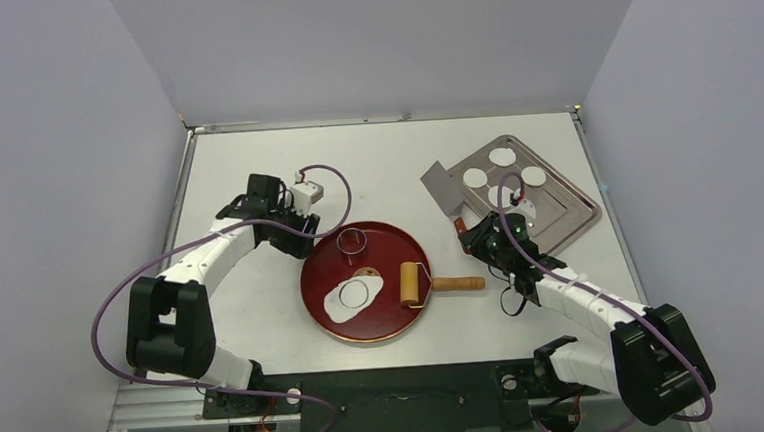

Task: Roll out the dumpling wrappers from the dough
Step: Pick up the spatula from the center of the board, then adjust the spatula at the center of the board.

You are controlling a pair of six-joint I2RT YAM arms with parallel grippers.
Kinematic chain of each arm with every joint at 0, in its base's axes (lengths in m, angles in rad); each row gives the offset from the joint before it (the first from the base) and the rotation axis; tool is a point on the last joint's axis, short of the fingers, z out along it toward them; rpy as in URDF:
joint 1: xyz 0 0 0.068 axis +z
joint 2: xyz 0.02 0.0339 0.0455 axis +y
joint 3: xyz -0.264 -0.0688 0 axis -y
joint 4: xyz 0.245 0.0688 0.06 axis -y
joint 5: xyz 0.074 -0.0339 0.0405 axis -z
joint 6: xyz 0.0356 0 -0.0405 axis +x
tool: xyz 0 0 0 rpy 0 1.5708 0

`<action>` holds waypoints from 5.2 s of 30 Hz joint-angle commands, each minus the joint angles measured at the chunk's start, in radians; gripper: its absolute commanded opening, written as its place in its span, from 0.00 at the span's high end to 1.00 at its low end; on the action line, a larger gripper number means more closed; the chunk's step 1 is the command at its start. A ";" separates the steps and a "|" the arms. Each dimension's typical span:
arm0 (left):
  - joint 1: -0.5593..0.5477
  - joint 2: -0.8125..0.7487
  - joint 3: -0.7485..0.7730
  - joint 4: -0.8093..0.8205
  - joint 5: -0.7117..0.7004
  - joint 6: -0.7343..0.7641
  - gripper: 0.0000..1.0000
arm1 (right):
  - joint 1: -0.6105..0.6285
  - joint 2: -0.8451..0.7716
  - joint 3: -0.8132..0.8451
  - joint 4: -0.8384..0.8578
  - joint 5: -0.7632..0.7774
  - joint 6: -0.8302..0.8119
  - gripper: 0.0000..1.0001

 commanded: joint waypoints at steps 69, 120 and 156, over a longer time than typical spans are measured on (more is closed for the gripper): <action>0.006 0.260 0.596 -0.600 0.242 0.051 0.49 | -0.299 0.475 0.236 -0.194 -0.556 0.183 0.76; 0.069 0.108 0.388 -0.485 0.249 0.014 0.48 | 0.169 0.636 0.924 -0.894 0.203 -0.498 0.39; 0.132 0.120 0.404 -0.495 0.257 0.029 0.48 | 0.173 0.734 0.980 -0.897 0.187 -0.582 1.00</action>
